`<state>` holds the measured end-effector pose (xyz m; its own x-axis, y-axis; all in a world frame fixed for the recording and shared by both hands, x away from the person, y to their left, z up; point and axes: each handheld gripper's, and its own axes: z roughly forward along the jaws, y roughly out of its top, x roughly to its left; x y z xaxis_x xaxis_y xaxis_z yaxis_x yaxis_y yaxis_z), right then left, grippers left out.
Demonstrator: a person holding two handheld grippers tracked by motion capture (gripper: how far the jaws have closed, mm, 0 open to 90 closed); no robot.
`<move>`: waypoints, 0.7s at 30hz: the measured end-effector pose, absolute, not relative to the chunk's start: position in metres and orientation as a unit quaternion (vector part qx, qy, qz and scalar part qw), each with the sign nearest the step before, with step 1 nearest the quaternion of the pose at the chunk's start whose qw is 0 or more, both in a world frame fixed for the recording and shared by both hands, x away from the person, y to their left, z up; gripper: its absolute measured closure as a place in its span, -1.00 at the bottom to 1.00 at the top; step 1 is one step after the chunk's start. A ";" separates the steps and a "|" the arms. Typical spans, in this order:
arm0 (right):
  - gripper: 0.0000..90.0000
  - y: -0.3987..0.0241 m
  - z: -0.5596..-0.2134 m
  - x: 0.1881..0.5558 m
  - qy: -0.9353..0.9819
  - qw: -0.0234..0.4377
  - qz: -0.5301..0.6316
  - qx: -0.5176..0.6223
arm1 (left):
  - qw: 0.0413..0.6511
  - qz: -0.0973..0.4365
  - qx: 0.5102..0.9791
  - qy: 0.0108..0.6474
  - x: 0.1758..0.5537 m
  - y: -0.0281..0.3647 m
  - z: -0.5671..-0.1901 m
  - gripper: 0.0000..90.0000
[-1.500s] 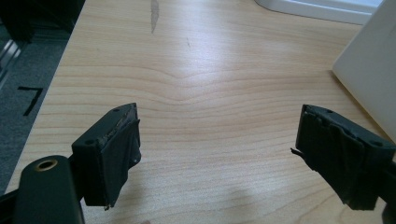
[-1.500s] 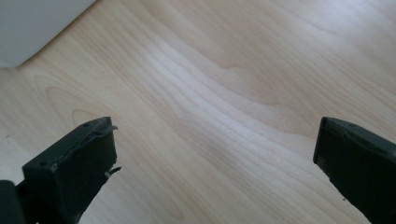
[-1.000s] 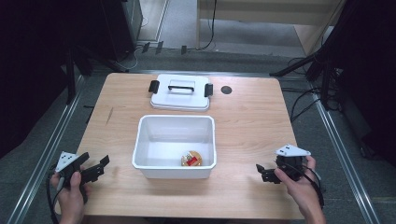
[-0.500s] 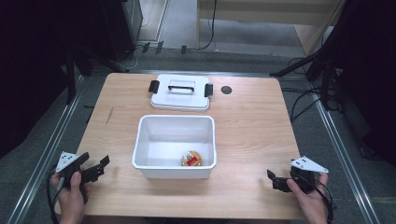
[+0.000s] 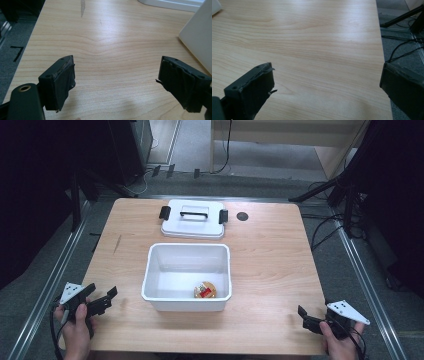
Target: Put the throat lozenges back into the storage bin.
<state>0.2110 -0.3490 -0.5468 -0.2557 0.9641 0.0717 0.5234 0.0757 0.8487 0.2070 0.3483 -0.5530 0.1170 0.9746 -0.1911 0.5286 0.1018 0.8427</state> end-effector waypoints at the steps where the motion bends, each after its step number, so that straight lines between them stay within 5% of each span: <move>1: -1.00 -0.349 -0.547 0.211 0.681 0.272 0.405 0.546 | 0.422 0.263 0.617 0.610 0.207 0.348 -0.553 -0.67; 21: -1.00 -0.360 -0.547 0.211 0.640 0.258 0.424 0.586 | 0.426 0.246 0.620 0.612 0.210 0.351 -0.553 -0.67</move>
<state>0.2105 -0.3596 -0.5474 -0.1790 0.9696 0.1669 0.5323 -0.0472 0.8453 0.2099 0.3506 -0.5533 0.1302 0.9676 -0.2165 0.5492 0.1114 0.8283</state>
